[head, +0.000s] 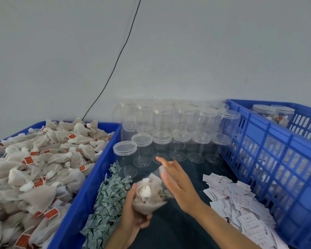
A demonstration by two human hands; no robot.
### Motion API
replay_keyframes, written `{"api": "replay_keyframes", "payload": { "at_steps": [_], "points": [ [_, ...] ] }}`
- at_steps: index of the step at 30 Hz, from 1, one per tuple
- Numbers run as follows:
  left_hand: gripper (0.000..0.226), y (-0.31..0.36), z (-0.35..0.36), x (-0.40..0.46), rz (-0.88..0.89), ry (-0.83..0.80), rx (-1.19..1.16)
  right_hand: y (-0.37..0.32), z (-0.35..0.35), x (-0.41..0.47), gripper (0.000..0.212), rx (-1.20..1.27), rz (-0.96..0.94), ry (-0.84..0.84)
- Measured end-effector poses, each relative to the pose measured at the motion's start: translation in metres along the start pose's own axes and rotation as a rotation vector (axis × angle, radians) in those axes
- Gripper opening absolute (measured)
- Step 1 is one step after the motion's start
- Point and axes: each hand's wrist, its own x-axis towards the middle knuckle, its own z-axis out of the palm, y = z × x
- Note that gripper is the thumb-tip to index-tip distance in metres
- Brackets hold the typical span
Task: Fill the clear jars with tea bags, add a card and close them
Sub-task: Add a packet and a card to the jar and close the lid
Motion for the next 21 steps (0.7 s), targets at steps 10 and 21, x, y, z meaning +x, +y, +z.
{"api": "replay_keyframes", "payload": {
  "at_steps": [10, 21],
  "points": [
    [0.060, -0.002, 0.003, 0.000, 0.326, 0.055, 0.112, -0.006, 0.003, 0.011, 0.036, 0.029, 0.227, 0.076],
    [0.060, 0.003, 0.005, -0.002, 0.116, -0.043, -0.040, -0.008, -0.012, 0.007, 0.049, -0.068, 0.081, -0.189]
  ]
}}
